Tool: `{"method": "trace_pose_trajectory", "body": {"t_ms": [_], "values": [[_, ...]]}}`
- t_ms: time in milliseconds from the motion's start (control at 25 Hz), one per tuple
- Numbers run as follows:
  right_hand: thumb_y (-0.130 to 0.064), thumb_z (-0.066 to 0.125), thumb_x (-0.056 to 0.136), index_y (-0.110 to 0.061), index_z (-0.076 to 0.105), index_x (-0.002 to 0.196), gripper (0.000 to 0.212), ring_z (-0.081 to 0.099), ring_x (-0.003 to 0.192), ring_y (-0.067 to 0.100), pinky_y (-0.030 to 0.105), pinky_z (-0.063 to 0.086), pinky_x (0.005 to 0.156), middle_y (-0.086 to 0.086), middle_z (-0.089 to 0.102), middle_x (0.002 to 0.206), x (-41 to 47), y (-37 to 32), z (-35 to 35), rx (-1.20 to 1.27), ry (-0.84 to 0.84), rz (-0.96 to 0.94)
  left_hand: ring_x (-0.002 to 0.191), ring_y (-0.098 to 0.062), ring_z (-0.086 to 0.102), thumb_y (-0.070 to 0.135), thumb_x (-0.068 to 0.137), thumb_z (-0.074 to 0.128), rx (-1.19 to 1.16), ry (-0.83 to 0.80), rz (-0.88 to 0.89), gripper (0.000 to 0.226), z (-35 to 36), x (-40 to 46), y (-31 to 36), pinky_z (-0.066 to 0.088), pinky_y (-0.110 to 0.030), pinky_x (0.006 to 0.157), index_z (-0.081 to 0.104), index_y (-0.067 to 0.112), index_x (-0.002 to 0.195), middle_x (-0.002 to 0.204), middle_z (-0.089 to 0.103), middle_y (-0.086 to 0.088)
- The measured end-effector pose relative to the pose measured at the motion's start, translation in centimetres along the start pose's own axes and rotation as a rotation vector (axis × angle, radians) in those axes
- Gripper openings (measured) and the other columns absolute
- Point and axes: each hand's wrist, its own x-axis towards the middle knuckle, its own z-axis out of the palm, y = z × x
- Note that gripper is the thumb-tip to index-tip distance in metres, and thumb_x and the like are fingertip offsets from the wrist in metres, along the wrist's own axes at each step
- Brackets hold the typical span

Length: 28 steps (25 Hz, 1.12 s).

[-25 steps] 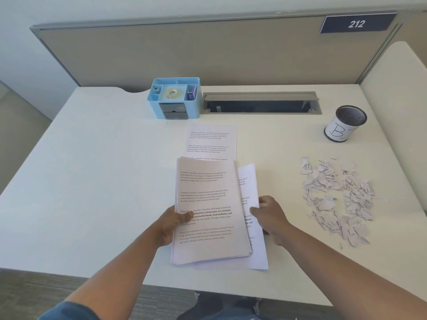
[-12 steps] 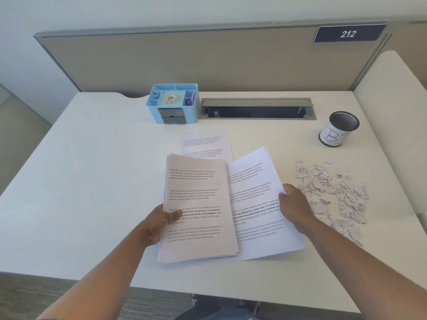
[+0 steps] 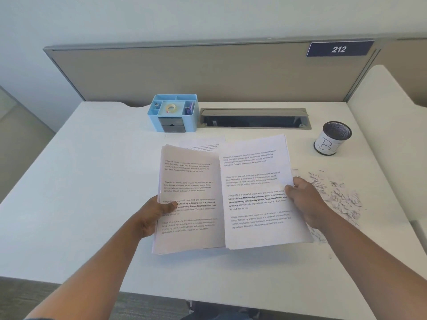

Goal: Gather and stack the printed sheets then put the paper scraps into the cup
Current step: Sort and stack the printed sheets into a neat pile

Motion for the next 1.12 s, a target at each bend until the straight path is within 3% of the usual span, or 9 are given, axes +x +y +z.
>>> {"method": "trace_pose_trajectory", "body": {"t_ms": [200, 440, 520, 680, 800, 840, 960, 1040, 1120], "values": [[-0.006, 0.051, 0.104, -0.013, 0.066, 0.112, 0.018, 0.074, 0.092, 0.025, 0.042, 0.059, 0.085, 0.009, 0.078, 0.108, -1.5, -1.7, 3.4, 0.256, -0.165, 0.019, 0.114, -0.043, 0.069, 0.004, 0.098, 0.062, -0.047, -0.09, 0.011, 0.035, 3.5, -0.5, 0.3, 0.055, -0.06, 0.096, 0.063, 0.011, 0.133, 0.126, 0.071, -0.019], [-0.007, 0.05, 0.104, -0.013, 0.064, 0.114, 0.018, 0.07, 0.09, 0.022, 0.032, 0.053, 0.071, 0.008, 0.075, 0.114, -2.4, -2.5, 6.6, 0.226, -0.202, -0.004, 0.112, -0.043, 0.07, 0.001, 0.072, 0.073, -0.008, -0.173, 0.013, 0.051, 6.4, -1.3, 0.5, 0.056, -0.058, 0.095, 0.073, 0.013, 0.121, 0.122, 0.073, -0.019], [-0.008, 0.049, 0.104, -0.015, 0.06, 0.12, 0.021, 0.069, 0.093, 0.021, 0.035, 0.055, 0.078, 0.007, 0.073, 0.118, -2.6, -2.6, 7.2, 0.184, -0.205, -0.022, 0.111, -0.042, 0.07, 0.0, 0.07, 0.071, -0.046, -0.166, 0.019, 0.047, 6.5, -1.4, 0.4, 0.056, -0.058, 0.096, 0.076, 0.014, 0.114, 0.122, 0.073, -0.02], [0.001, 0.049, 0.102, -0.033, 0.038, 0.148, 0.058, 0.066, 0.116, 0.016, 0.04, 0.052, 0.102, -0.005, 0.064, 0.136, -2.4, -1.8, 7.5, 0.141, -0.315, -0.124, 0.114, -0.043, 0.069, 0.001, 0.072, 0.071, -0.062, -0.202, 0.028, 0.049, 6.4, -1.4, 0.5, 0.054, -0.059, 0.099, 0.074, 0.012, 0.12, 0.126, 0.07, -0.022], [0.004, 0.059, 0.098, -0.044, 0.015, 0.157, 0.088, 0.063, 0.125, 0.021, 0.044, 0.051, 0.104, -0.004, 0.062, 0.14, -2.0, -1.6, 7.4, 0.207, -0.386, -0.087, 0.121, -0.046, 0.064, 0.005, 0.071, 0.075, -0.067, -0.258, 0.031, 0.057, 6.2, -1.3, 0.5, 0.051, -0.061, 0.103, 0.07, 0.01, 0.127, 0.131, 0.067, -0.023], [0.004, 0.062, 0.096, -0.041, 0.018, 0.157, 0.088, 0.064, 0.123, 0.025, 0.046, 0.052, 0.102, 0.0, 0.065, 0.138, -1.9, -1.8, 7.3, 0.25, -0.385, -0.039, 0.121, -0.046, 0.063, 0.006, 0.07, 0.077, -0.072, -0.266, 0.032, 0.059, 6.1, -1.3, 0.6, 0.05, -0.061, 0.103, 0.069, 0.009, 0.128, 0.132, 0.067, -0.024], [0.008, 0.065, 0.091, -0.012, 0.052, 0.14, 0.054, 0.069, 0.116, 0.035, 0.051, 0.055, 0.098, 0.012, 0.071, 0.128, -1.7, -2.4, 7.1, 0.338, -0.436, 0.07, 0.122, -0.046, 0.063, 0.005, 0.072, 0.077, -0.043, -0.296, 0.053, 0.057, 6.1, -1.3, 1.0, 0.05, -0.062, 0.104, 0.069, 0.01, 0.129, 0.132, 0.067, -0.023], [0.01, 0.064, 0.09, -0.009, 0.059, 0.132, 0.046, 0.069, 0.115, 0.037, 0.051, 0.057, 0.096, 0.013, 0.073, 0.123, -1.8, -2.6, 7.3, 0.342, -0.43, 0.042, 0.119, -0.044, 0.065, 0.005, 0.079, 0.072, 0.002, -0.239, 0.106, 0.048, 6.4, -1.4, 1.6, 0.052, -0.062, 0.101, 0.07, 0.011, 0.127, 0.129, 0.069, -0.022], [0.011, 0.063, 0.091, -0.01, 0.061, 0.128, 0.042, 0.071, 0.108, 0.035, 0.044, 0.06, 0.087, 0.009, 0.076, 0.116, -2.0, -3.0, 7.7, 0.332, -0.369, -0.056, 0.121, -0.043, 0.065, 0.023, 0.09, 0.067, -0.066, -0.13, 0.198, 0.042, 6.9, -1.6, 2.3, 0.055, -0.058, 0.099, 0.067, 0.013, 0.131, 0.128, 0.07, -0.019]]}}
